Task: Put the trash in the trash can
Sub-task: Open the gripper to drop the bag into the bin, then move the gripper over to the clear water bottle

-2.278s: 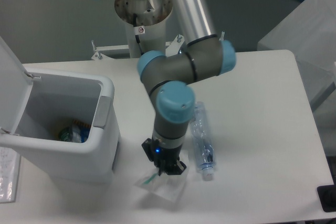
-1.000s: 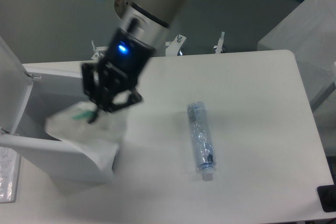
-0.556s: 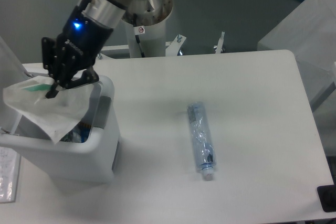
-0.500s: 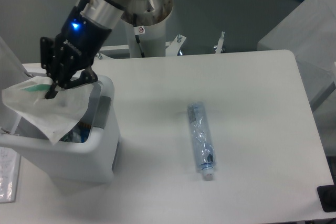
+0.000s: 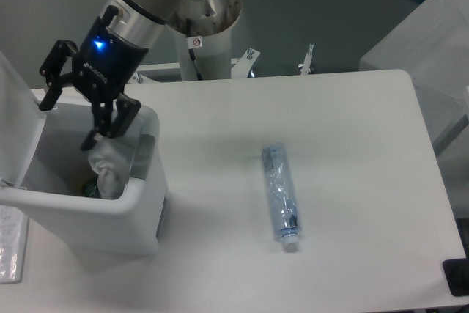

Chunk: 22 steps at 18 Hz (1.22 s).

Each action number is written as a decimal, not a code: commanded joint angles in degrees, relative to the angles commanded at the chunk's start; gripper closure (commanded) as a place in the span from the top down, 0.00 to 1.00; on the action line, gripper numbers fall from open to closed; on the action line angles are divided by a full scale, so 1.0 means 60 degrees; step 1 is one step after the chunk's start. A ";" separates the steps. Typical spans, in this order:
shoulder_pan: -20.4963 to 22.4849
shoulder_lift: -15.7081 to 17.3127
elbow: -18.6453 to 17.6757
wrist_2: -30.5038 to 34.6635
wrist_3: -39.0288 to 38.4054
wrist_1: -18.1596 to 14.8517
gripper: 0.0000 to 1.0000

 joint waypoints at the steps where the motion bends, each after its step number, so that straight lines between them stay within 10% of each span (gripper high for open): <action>1: 0.0279 -0.0218 0.0116 0.0000 -0.0176 0.0029 1.00; 17: 0.1893 -0.4247 0.2607 0.1901 -0.1979 -0.0102 1.00; 22: 0.1849 -0.5257 0.3718 0.3615 -0.1921 -0.1856 1.00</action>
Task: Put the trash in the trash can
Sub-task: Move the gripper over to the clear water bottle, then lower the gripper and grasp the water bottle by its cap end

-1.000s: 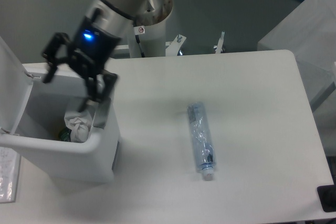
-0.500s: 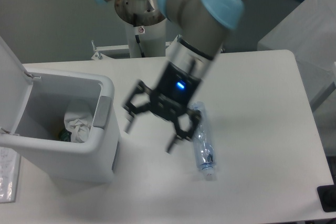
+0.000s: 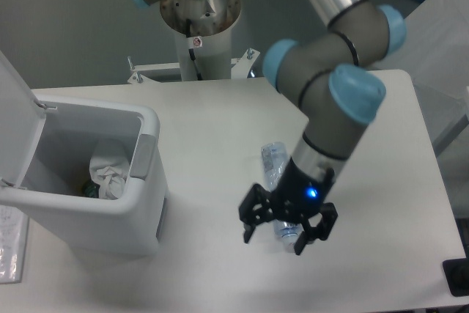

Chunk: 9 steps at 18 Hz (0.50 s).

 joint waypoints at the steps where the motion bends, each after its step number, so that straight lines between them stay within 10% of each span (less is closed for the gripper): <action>1: -0.0015 -0.0205 0.0293 0.0264 -0.0015 -0.0396 1.00; 9: -0.0513 -0.1320 0.1263 0.2609 -0.0073 -0.1689 1.00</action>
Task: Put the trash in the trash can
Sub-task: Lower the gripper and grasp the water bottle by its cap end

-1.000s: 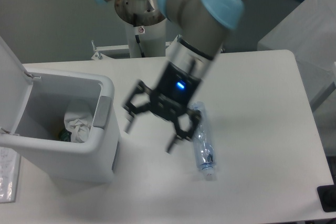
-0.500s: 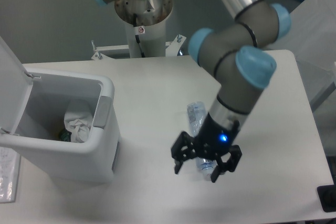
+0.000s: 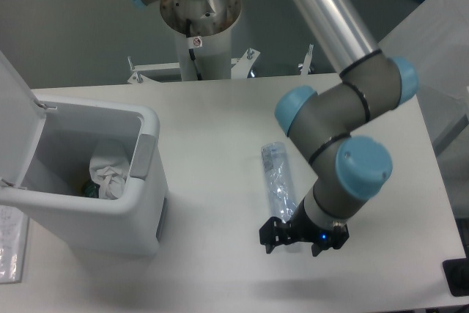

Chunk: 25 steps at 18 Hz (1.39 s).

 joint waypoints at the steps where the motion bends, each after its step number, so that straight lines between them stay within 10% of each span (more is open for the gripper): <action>1: 0.0000 -0.0030 -0.0014 0.0176 -0.0015 -0.0029 1.00; 12: -0.0367 -0.0572 -0.0073 0.1569 -0.0365 -0.0161 1.00; 25: -0.0469 -0.0631 -0.0205 0.1833 -0.0513 -0.0351 0.39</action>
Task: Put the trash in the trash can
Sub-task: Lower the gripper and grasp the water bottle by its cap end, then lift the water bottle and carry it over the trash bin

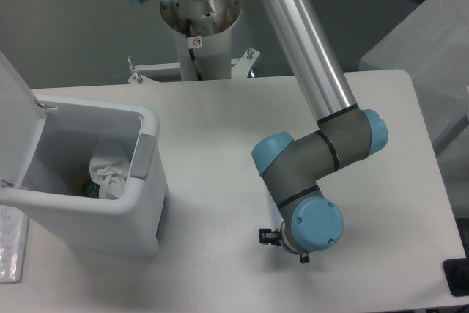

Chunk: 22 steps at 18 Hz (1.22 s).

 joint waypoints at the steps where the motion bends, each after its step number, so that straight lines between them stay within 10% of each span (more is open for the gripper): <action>1: 0.0000 0.0015 0.0000 0.0000 -0.0029 -0.0015 0.32; 9: -0.0102 0.0161 0.0058 0.0000 -0.0059 -0.0030 0.07; 22: 0.0175 0.2166 0.0556 -0.2487 0.0088 0.0731 0.06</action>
